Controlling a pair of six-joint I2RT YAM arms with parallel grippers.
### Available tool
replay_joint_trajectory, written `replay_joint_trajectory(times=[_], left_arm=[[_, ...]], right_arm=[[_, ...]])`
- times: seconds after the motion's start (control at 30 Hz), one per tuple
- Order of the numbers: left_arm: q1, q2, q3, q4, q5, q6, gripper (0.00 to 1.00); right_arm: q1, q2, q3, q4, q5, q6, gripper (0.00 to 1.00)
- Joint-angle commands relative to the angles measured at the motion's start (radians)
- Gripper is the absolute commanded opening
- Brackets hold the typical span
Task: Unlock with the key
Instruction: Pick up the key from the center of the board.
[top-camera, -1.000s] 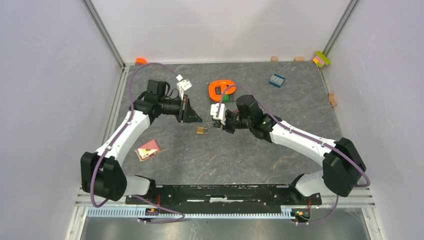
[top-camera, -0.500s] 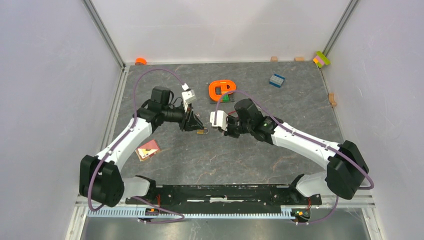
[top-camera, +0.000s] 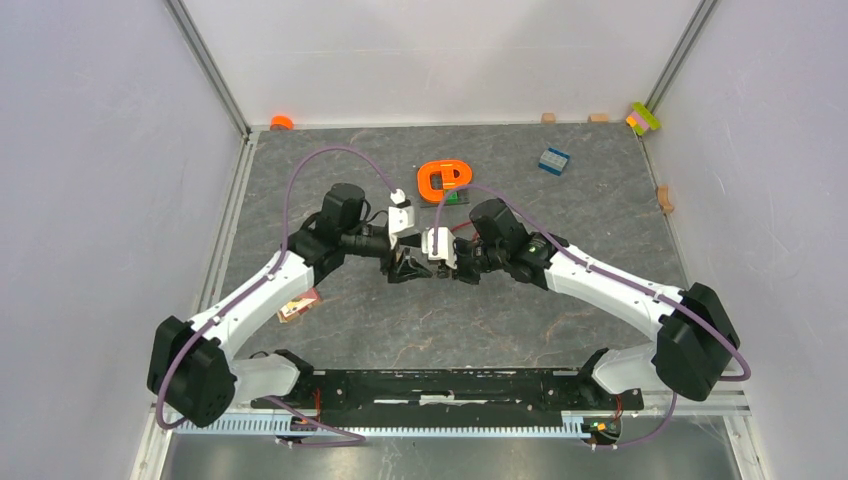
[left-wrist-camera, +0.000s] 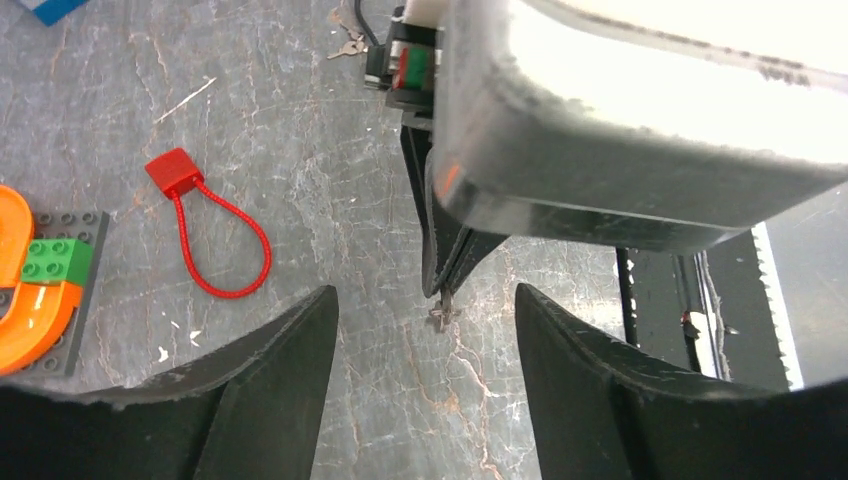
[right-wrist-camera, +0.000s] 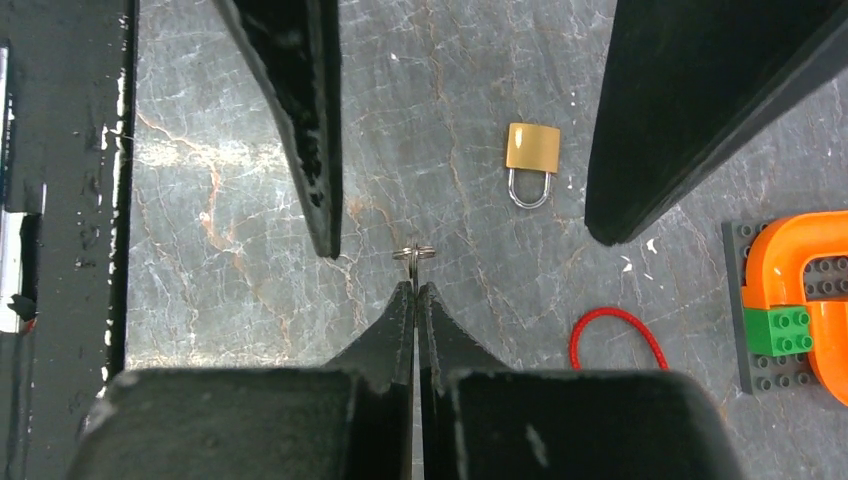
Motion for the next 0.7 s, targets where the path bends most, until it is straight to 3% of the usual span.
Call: replay_joint_trajectory(times=[0.0,0.3,0.67], left_arm=[[-0.028,-0.011,-0.02,0.052,-0.025,0.118,0.69],[-0.066,0.046,-0.007,0.084,-0.059,0.099,0.44],[-0.071,0.021,-0.017,0.024,-0.046,0.107,0.43]], right_arm=[[0.001,-0.022,0.044,0.015,-0.072,0.011,0.0],[-0.002,-0.011,0.039,0.02,-0.082,0.016,0.0],[-0.005,0.005,0.031,0.03,-0.042,0.03,0.0]])
